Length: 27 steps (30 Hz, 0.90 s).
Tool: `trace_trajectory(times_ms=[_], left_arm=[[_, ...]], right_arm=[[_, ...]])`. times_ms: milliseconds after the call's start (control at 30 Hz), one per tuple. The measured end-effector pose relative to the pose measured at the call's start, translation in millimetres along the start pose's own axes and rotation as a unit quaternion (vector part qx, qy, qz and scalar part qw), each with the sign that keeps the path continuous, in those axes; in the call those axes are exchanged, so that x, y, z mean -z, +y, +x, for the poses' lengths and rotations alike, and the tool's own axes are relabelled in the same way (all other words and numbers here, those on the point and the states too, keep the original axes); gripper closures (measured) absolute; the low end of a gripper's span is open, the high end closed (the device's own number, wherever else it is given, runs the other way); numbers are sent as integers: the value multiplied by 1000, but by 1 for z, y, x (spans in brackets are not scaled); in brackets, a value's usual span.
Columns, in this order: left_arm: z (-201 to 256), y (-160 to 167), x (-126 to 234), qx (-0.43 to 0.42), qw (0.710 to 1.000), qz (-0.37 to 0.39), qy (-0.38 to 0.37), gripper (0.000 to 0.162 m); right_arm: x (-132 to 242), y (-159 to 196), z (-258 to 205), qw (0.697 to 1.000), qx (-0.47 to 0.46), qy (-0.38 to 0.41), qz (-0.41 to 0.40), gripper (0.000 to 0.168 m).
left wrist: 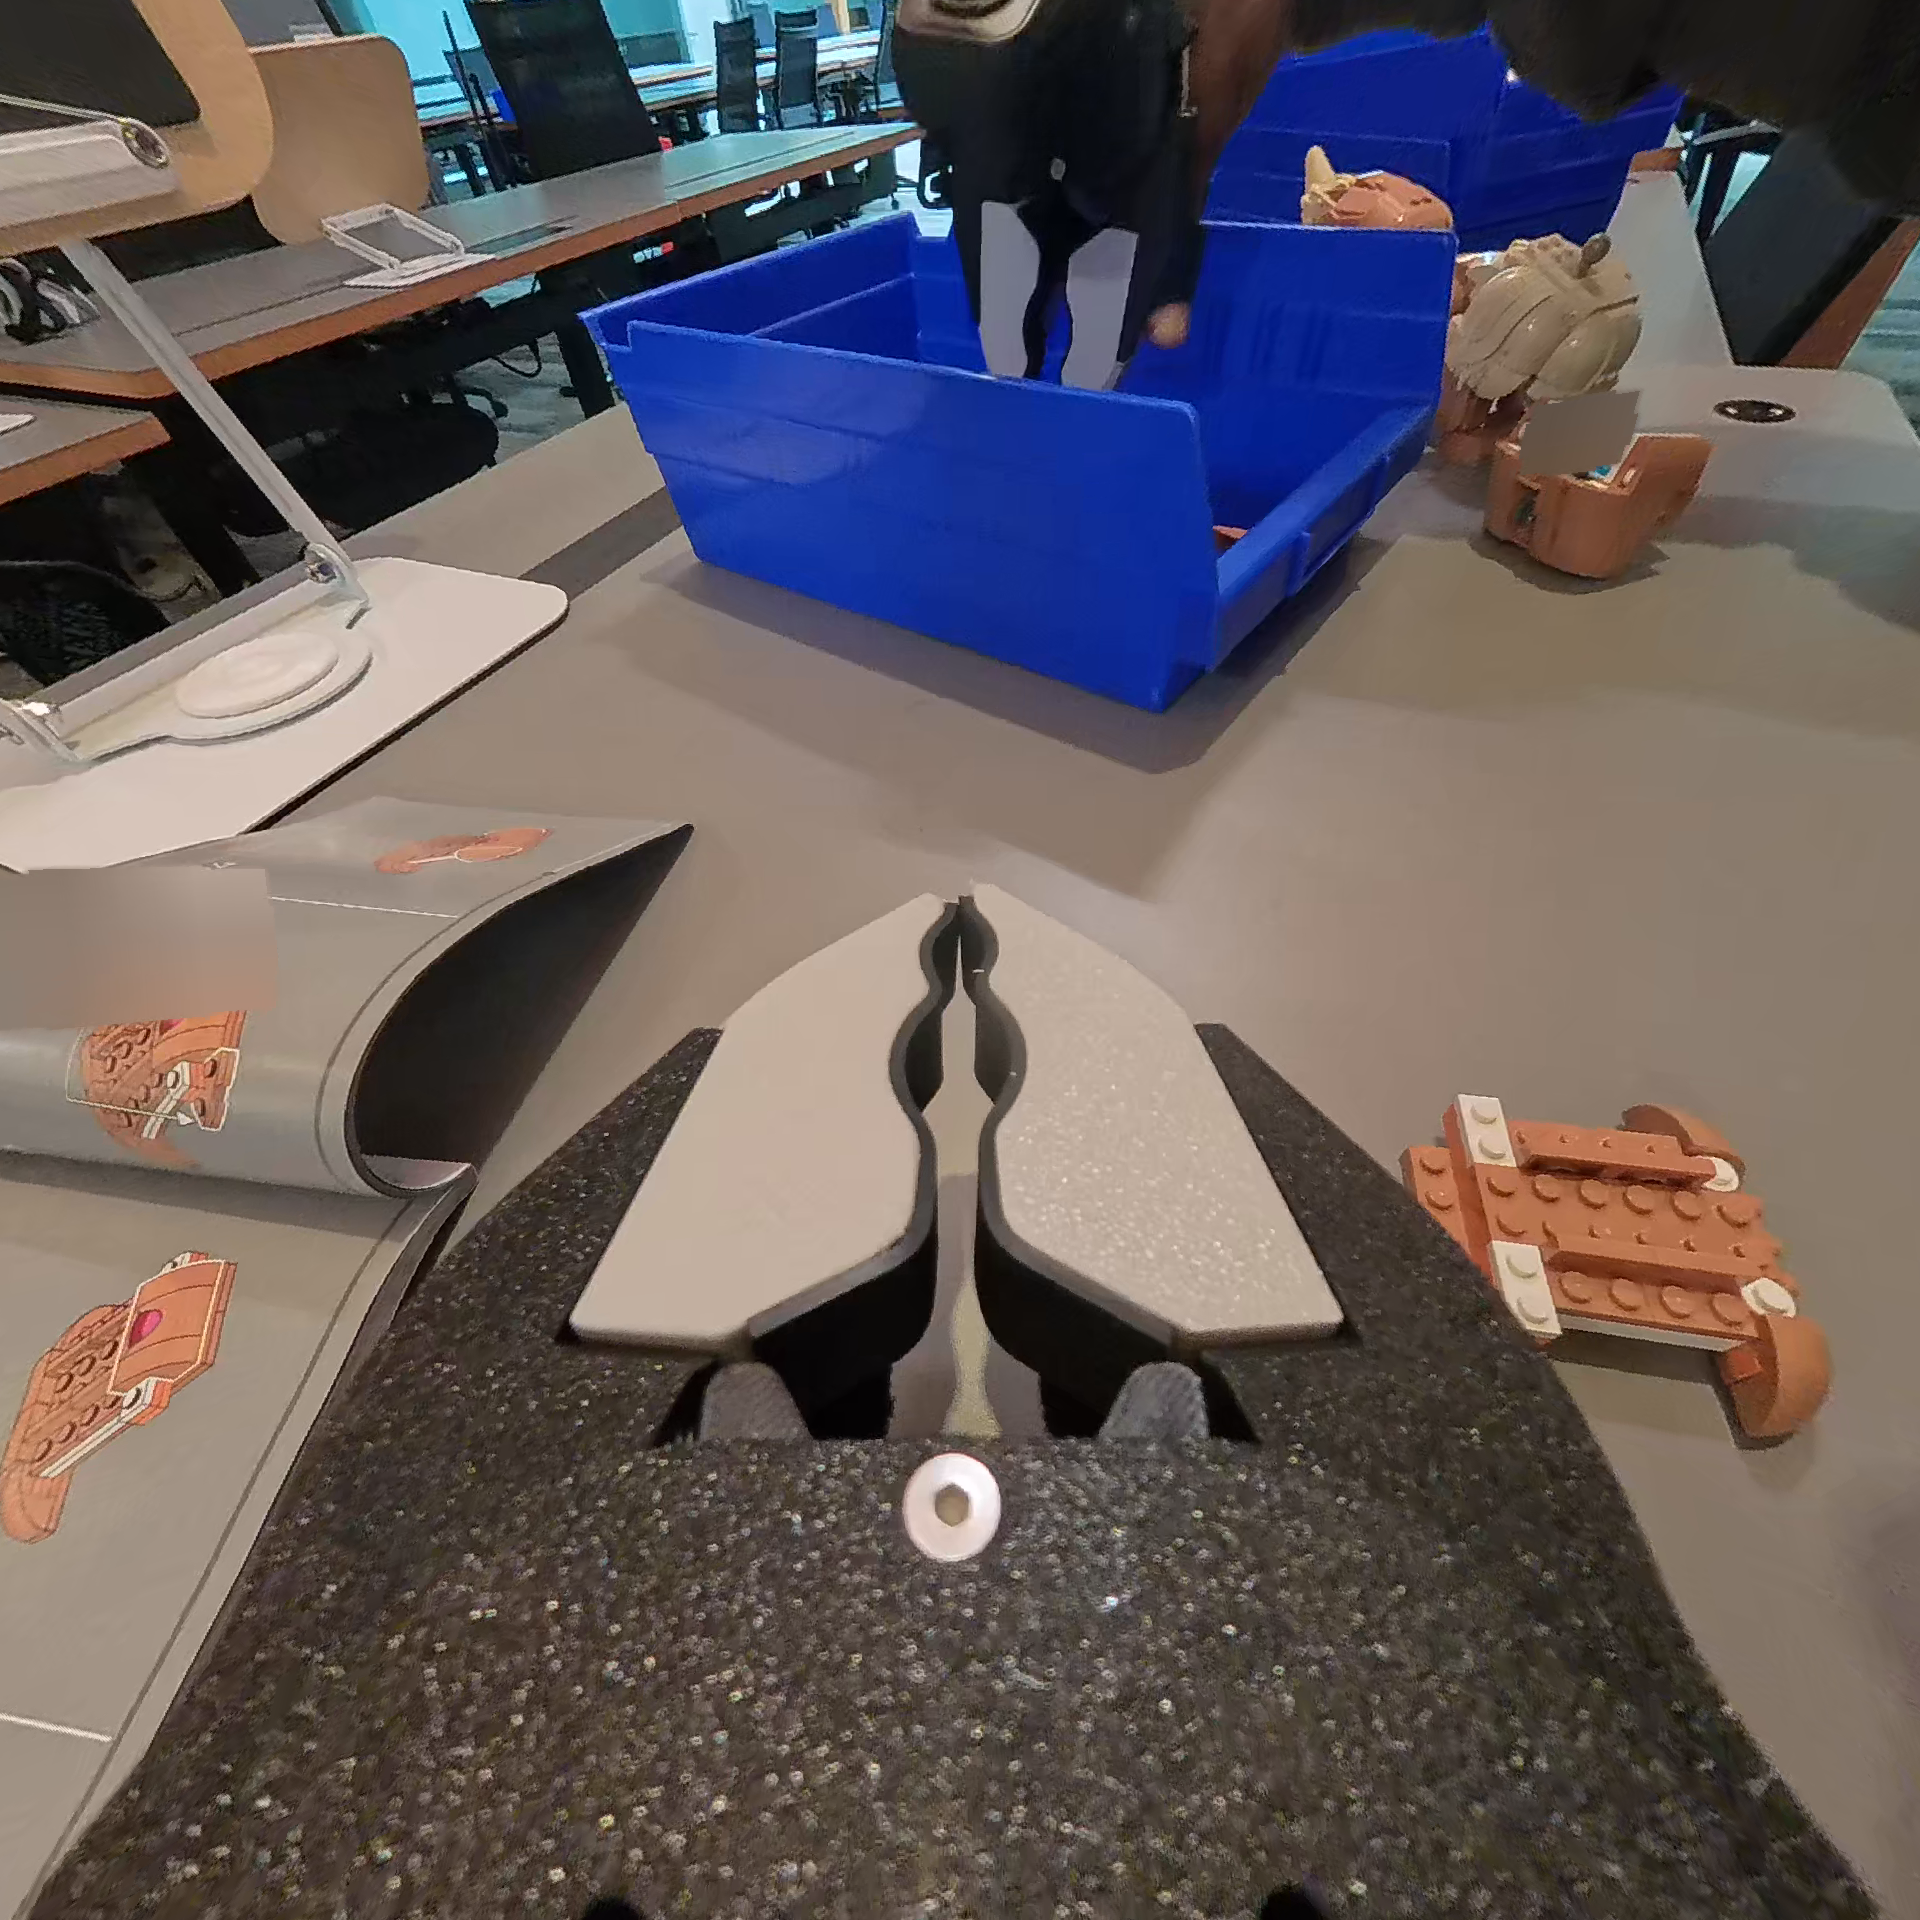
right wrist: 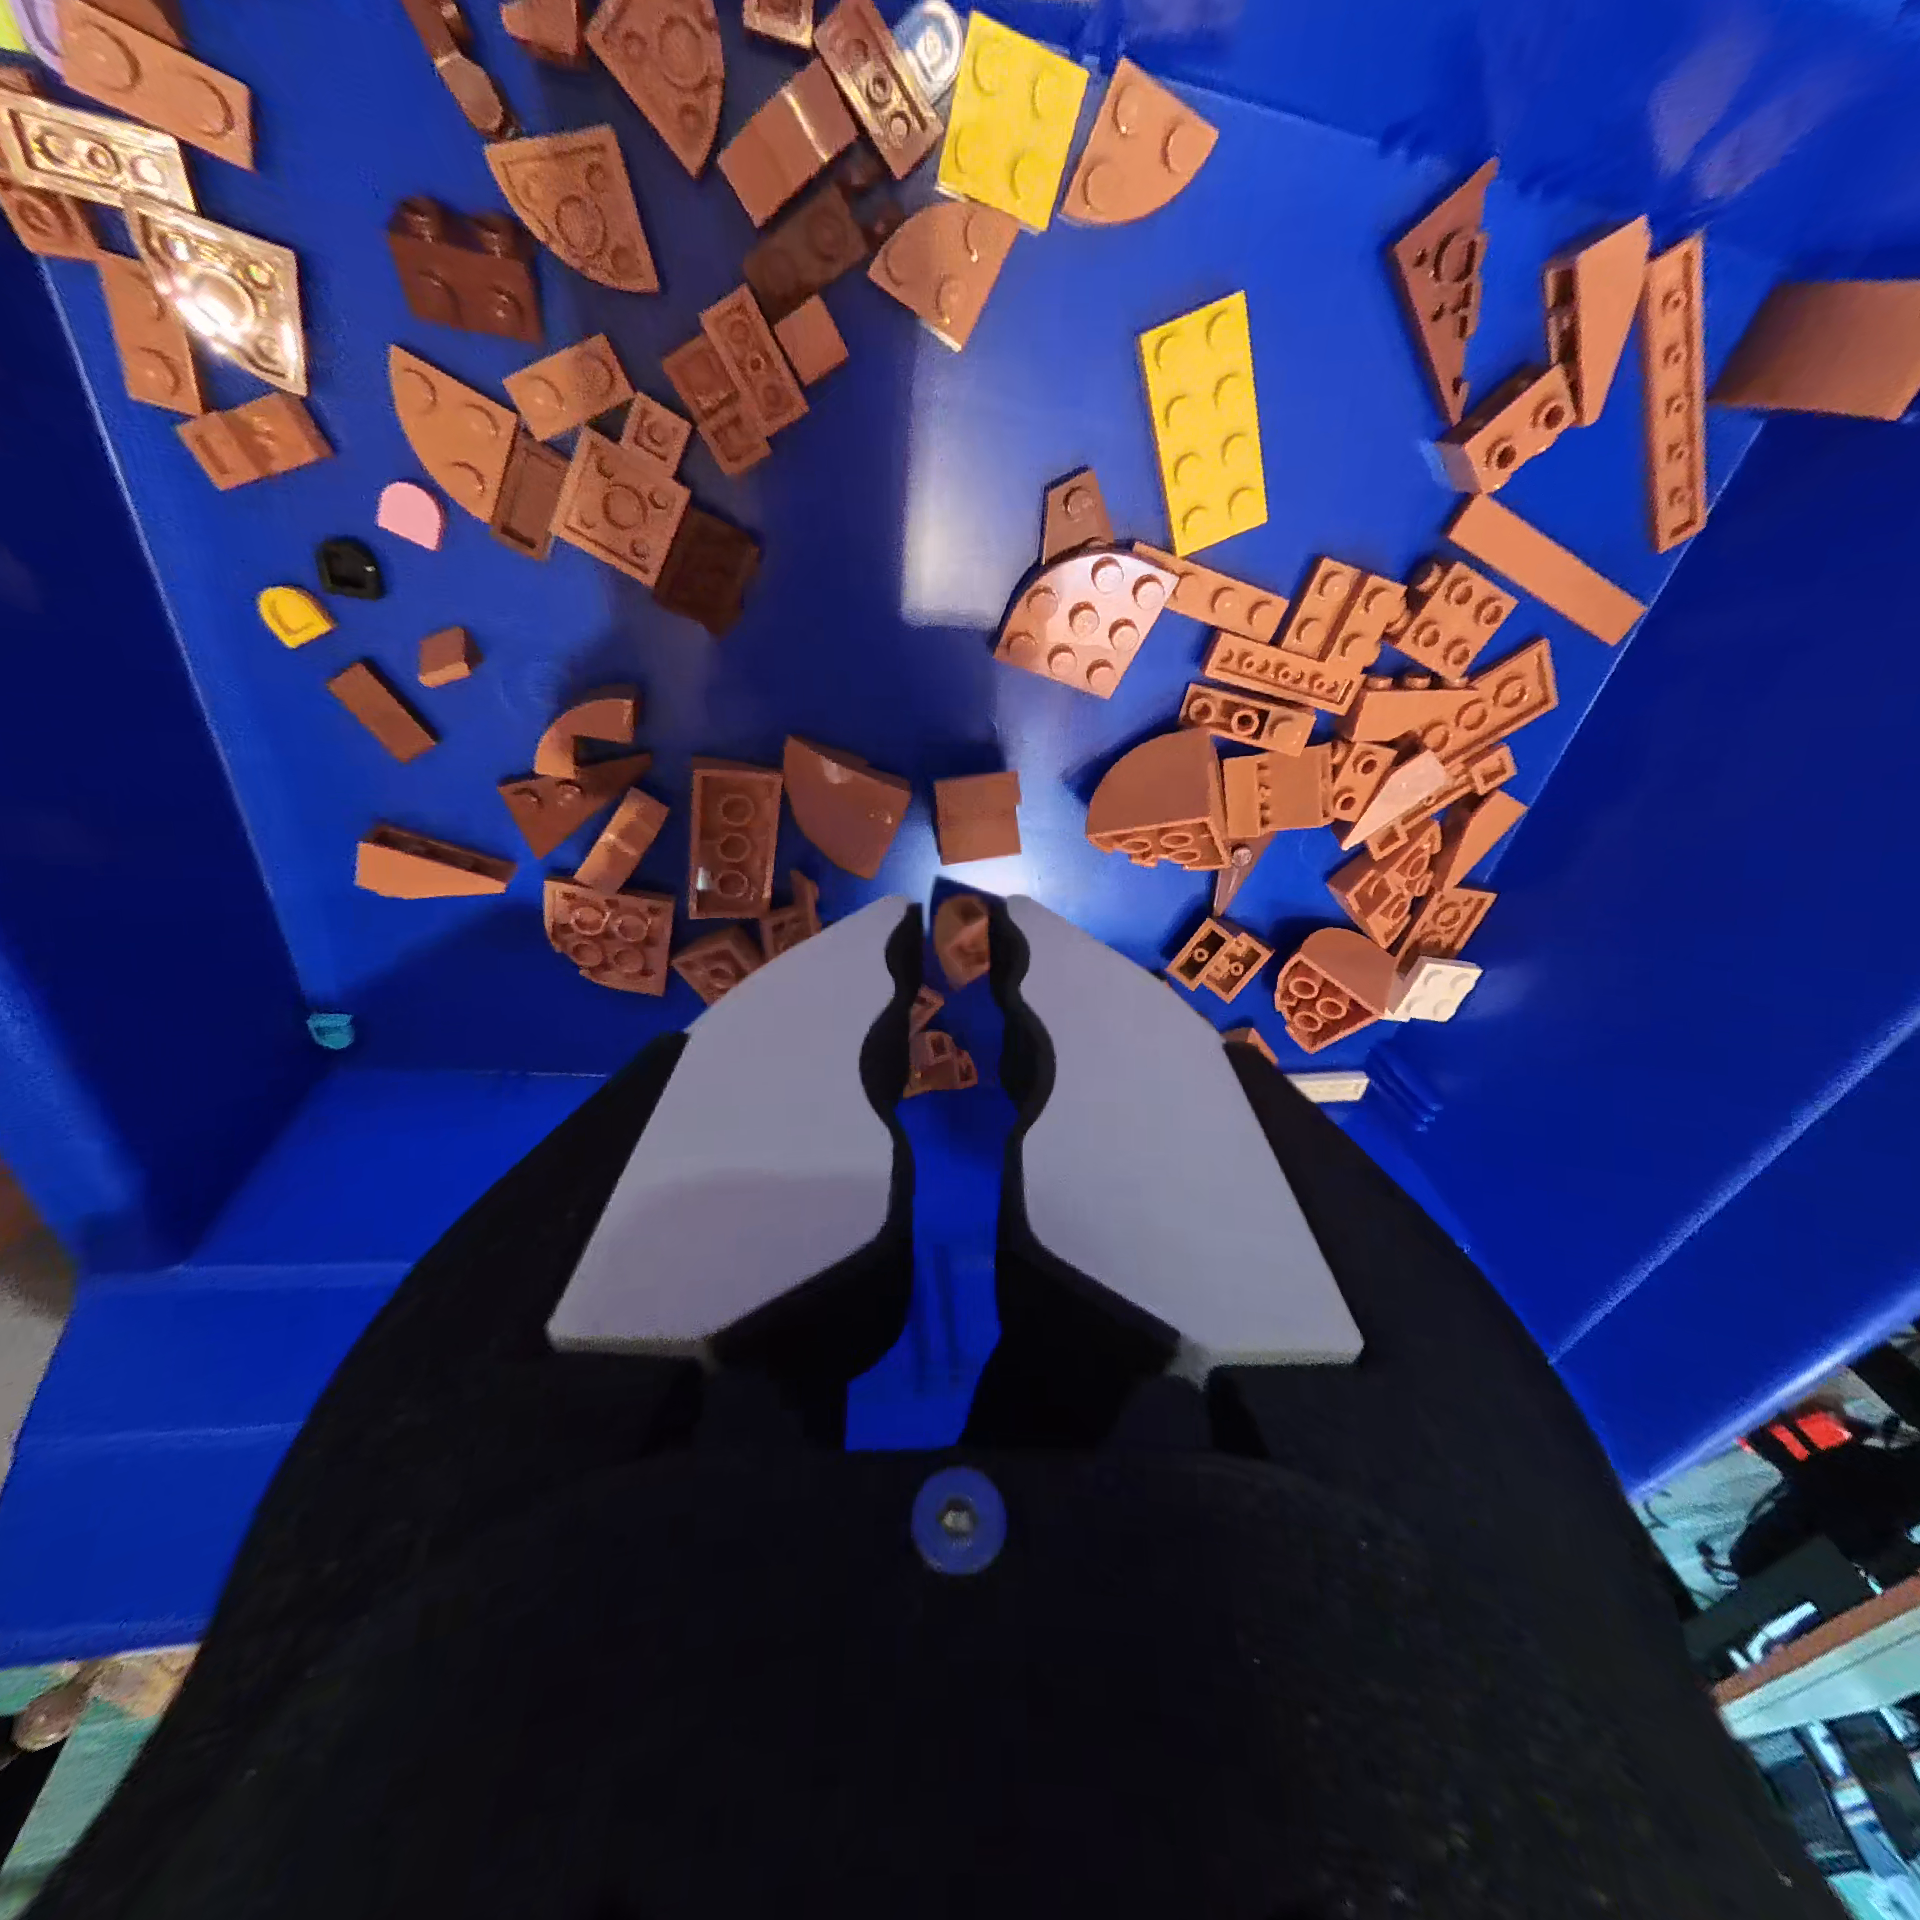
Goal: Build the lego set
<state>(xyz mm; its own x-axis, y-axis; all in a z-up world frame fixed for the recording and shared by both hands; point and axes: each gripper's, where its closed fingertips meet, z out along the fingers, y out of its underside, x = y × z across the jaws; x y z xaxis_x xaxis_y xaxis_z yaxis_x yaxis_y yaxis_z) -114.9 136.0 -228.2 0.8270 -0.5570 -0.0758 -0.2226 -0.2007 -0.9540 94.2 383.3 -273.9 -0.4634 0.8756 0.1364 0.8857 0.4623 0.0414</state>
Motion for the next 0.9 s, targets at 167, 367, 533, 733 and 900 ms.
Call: trace_trajectory(times_ms=[167,367,533,733,900], left_arm=[[2,3,-2,-7,1000,-8,1,162],[-1,6,-3,1,1000,-11,2,162],[1,8,-4,0,1000,-16,5,162],[0,5,-3,3,1000,-11,2,162],[-1,3,-1,2,1000,-10,-3,162]], right_arm=[[-13,-1,4,1000,20,2,-23,147],[-23,-3,5,999,36,-6,-33,145],[-25,-6,6,999,39,-11,-36,147],[-22,-6,1,999,39,-10,-37,152],[15,-24,-9,999,17,28,36,152]])
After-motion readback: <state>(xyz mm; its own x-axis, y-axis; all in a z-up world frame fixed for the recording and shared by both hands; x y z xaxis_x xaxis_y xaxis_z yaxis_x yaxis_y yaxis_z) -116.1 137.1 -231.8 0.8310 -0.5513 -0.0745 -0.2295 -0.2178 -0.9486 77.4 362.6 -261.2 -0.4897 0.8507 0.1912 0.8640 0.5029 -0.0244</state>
